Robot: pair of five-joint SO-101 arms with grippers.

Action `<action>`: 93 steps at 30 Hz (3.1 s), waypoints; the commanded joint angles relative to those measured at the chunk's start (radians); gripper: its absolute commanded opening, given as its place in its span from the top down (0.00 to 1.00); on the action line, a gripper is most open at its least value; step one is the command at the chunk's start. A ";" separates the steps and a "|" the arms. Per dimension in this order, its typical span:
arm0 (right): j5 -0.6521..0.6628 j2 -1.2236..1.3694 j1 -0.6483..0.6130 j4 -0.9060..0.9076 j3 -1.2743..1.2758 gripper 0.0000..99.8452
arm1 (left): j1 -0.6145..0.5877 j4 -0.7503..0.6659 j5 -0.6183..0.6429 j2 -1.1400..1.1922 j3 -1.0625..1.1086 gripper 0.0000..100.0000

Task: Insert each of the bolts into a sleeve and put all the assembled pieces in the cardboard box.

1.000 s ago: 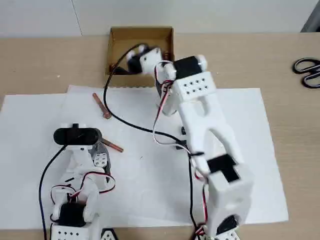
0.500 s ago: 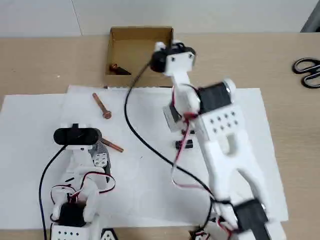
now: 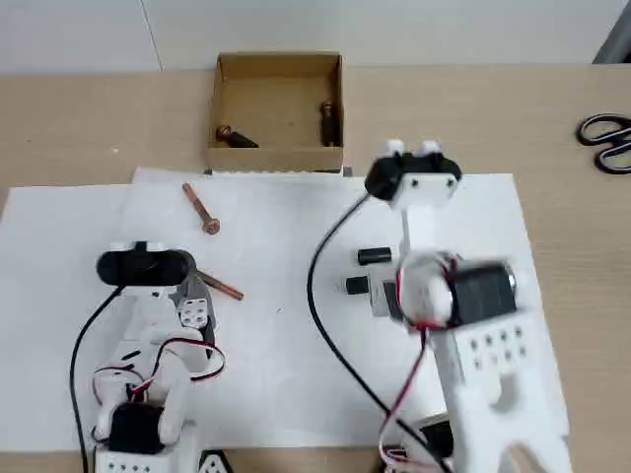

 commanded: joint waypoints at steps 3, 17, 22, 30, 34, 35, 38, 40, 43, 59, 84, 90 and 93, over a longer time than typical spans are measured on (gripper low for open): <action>-0.006 -0.249 0.012 -0.062 0.163 1.00 | -0.005 0.141 -0.002 -0.009 -0.177 0.99; -0.006 -0.449 0.116 -0.074 0.256 1.00 | -0.005 0.210 -0.002 0.051 -0.315 0.99; -0.006 -0.464 0.116 -0.074 0.258 1.00 | 0.000 0.204 0.097 0.316 -0.518 0.99; -0.008 -0.464 0.116 -0.076 0.258 1.00 | 0.000 0.249 0.150 0.865 -0.909 0.99; -0.008 -0.466 0.145 -0.074 0.258 1.00 | -0.006 0.333 0.219 1.077 -1.052 0.99; -0.008 -0.466 0.159 -0.071 0.258 1.00 | -0.005 0.361 0.238 1.126 -1.079 0.99; -0.008 -0.466 0.211 -0.070 0.258 1.00 | -0.003 0.419 0.322 1.267 -1.156 0.99; -0.008 -0.466 0.236 -0.070 0.258 1.00 | -0.005 0.439 0.381 1.346 -1.204 0.99; -0.008 -0.466 0.251 -0.070 0.258 1.00 | -0.005 0.445 0.448 1.439 -1.254 0.99; -0.008 -0.466 0.251 -0.070 0.258 1.00 | -0.028 0.517 0.674 1.712 -1.265 0.99; -0.009 -0.466 0.251 -0.070 0.259 1.00 | -0.086 0.413 0.677 1.872 -1.270 0.86; -0.009 -0.466 0.251 -0.070 0.259 1.00 | -0.089 0.344 0.678 1.872 -1.270 0.86; -0.009 -0.466 0.251 -0.070 0.259 1.00 | -0.084 0.321 0.678 1.873 -1.270 0.86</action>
